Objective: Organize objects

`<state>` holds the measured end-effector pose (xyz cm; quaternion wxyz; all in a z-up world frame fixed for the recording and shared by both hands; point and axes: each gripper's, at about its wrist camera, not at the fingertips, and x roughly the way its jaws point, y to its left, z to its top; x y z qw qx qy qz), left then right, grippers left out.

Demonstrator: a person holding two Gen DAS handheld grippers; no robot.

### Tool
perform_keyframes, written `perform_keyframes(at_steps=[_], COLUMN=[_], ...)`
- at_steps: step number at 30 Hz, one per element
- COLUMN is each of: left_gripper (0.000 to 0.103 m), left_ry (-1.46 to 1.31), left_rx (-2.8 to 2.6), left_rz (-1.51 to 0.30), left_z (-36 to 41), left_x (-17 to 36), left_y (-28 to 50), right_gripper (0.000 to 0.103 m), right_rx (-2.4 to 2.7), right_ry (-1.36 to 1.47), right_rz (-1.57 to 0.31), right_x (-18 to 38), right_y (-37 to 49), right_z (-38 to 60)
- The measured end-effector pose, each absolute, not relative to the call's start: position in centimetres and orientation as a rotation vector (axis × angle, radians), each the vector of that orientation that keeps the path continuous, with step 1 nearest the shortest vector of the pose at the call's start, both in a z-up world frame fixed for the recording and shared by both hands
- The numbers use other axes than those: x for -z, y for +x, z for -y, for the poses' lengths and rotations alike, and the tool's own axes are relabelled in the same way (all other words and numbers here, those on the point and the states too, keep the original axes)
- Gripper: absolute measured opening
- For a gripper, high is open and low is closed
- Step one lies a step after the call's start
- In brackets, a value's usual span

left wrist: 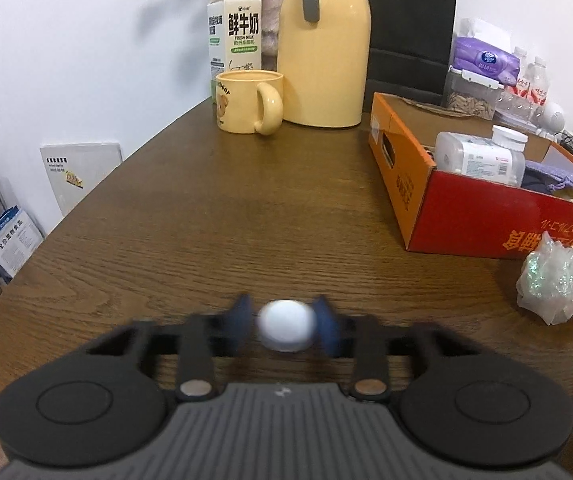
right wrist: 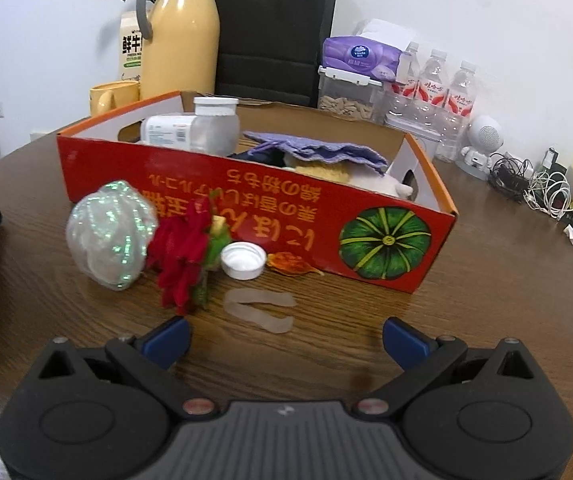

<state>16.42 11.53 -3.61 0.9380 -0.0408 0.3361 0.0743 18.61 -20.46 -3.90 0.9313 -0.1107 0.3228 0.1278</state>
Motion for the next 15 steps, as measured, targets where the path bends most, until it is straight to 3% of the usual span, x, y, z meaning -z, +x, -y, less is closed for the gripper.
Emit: perform_keyframes(at_steps=[5, 7, 10, 12, 15], left_gripper=[0.029, 0.029, 0.029, 0.029, 0.029], left_ry=[-0.07, -0.071, -0.075, -0.076, -0.077], left_rx=[-0.148, -0.146, -0.15, -0.153, -0.156], left_rz=[-0.673, -0.671, -0.669, -0.667, -0.664], left_z=[-11.1, -11.0, -11.0, -11.0, -11.0], left_x=[3.7, 3.7, 3.8, 3.8, 3.8], left_y=[16.3, 16.3, 16.3, 16.3, 16.3], right_gripper=[0.094, 0.084, 0.059, 0.054, 0.039], right_rx=[-0.292, -0.313, -0.34, -0.353, -0.384], right_ry=[-0.232, -0.229, -0.222, -0.221, -0.211], right_rz=[-0.654, -0.649, -0.641, -0.638, -0.634], right_x=[3.9, 3.8, 3.7, 3.6, 3.7], right_y=[19.1, 19.4, 19.8, 20.1, 20.2], right_z=[20.6, 20.6, 20.6, 20.6, 20.5])
